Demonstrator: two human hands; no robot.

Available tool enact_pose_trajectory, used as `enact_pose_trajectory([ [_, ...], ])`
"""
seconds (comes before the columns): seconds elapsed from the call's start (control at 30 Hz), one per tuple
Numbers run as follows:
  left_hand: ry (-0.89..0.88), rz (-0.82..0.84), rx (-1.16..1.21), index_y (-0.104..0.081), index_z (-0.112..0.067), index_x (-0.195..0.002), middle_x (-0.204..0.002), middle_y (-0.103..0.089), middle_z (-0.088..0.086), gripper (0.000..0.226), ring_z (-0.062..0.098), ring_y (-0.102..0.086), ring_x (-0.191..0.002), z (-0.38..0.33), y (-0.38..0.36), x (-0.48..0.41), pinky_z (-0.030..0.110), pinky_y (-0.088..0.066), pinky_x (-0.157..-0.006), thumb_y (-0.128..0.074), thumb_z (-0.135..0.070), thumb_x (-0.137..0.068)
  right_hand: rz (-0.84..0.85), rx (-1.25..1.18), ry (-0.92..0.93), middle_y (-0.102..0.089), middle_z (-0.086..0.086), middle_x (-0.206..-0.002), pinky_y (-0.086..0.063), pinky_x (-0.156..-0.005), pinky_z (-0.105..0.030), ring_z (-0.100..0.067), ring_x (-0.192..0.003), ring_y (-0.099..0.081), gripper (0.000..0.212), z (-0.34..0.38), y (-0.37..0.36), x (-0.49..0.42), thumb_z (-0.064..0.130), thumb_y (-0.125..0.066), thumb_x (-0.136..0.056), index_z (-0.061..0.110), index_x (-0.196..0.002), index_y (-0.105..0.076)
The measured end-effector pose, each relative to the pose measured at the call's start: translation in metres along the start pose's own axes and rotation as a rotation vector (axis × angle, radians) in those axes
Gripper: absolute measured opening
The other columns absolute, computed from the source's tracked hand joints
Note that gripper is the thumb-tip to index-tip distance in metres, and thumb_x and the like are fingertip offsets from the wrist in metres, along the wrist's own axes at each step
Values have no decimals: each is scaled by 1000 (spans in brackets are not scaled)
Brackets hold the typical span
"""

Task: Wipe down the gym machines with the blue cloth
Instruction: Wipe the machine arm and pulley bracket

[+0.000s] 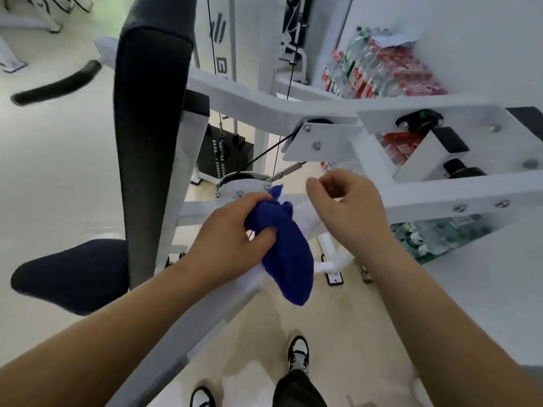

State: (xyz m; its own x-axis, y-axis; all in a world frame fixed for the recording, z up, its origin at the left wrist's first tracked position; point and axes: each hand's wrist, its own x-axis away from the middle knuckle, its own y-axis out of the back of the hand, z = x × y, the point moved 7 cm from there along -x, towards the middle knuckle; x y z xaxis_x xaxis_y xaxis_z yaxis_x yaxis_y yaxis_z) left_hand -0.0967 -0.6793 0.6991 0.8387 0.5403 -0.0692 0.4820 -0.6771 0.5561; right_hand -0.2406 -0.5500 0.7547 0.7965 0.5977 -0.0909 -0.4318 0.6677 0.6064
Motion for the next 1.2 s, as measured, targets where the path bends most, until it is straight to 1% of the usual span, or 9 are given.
enact_pose_trajectory([
  [0.1,162,-98,-51,-50,-49,-121,-96,-62,-31,44,-3,-63,-89,14,4,-36,19,-51,-73,-68,-29,-87,36,129,62,-69,7,-96,-52,-83,-33,-12,-92,-64,15,-34,0,-60,35,-62,-97,22,-91,-69],
  [0.23,411,-150,-233,-42,-36,-119,-100,-61,-9,47,18,-62,-88,46,8,-71,36,-55,-79,-70,-31,-82,91,294,234,-64,-2,-119,-47,-99,-36,-24,-118,-55,21,-50,-15,-120,33,-63,-95,17,-106,-72],
  [0.4,572,-152,-422,-50,-24,-119,-101,-63,0,38,24,-61,-87,85,15,-78,42,-57,-77,-66,-25,-84,-30,480,420,-58,-12,-120,-45,-100,-50,-36,-114,-52,39,-47,-23,-148,34,-64,-87,14,-120,-67],
  [0.57,630,-189,-627,-51,-19,-126,-119,-62,8,39,33,-62,-107,128,17,-93,50,-56,-87,-54,-12,-88,-55,543,500,-43,-15,-146,-14,-125,-55,-41,-140,-34,66,-41,-29,-149,37,-63,-84,14,-144,-49],
  [0.63,660,-122,-713,-49,-14,-129,-124,-60,12,35,36,-63,-108,143,7,-98,49,-56,-87,-54,-11,-94,1,585,554,-45,-14,-147,-16,-125,-56,-40,-142,-34,68,-35,-38,-151,35,-61,-87,11,-149,-45],
  [0.87,673,71,-892,-42,-12,-135,-136,-49,14,37,30,-59,-116,182,-31,-104,38,-53,-81,-54,-16,-100,-24,663,525,-50,-13,-141,-22,-123,-56,-39,-138,-39,68,-33,-50,-156,36,-67,-82,9,-143,-49],
  [1.03,587,151,-957,-50,-15,-130,-123,-61,8,29,25,-64,-105,182,-38,-105,37,-56,-76,-49,-29,-105,-174,547,475,-50,-21,-130,-22,-120,-60,-41,-130,-39,52,-30,-56,-161,32,-71,-77,5,-119,-54],
  [1.13,629,21,-928,-53,-13,-125,-130,-55,10,26,28,-57,-117,199,-15,-93,39,-54,-92,-52,-27,-103,-196,485,439,-47,-23,-133,-15,-123,-61,-42,-133,-38,51,-27,-62,-162,32,-71,-78,3,-115,-52],
  [1.2,671,64,-984,-43,-10,-136,-146,-43,16,41,30,-46,-134,204,-18,-92,37,-48,-105,-57,-25,-101,-221,467,439,-49,-23,-132,-17,-122,-61,-43,-132,-42,48,-25,-62,-162,30,-70,-78,4,-113,-52],
])
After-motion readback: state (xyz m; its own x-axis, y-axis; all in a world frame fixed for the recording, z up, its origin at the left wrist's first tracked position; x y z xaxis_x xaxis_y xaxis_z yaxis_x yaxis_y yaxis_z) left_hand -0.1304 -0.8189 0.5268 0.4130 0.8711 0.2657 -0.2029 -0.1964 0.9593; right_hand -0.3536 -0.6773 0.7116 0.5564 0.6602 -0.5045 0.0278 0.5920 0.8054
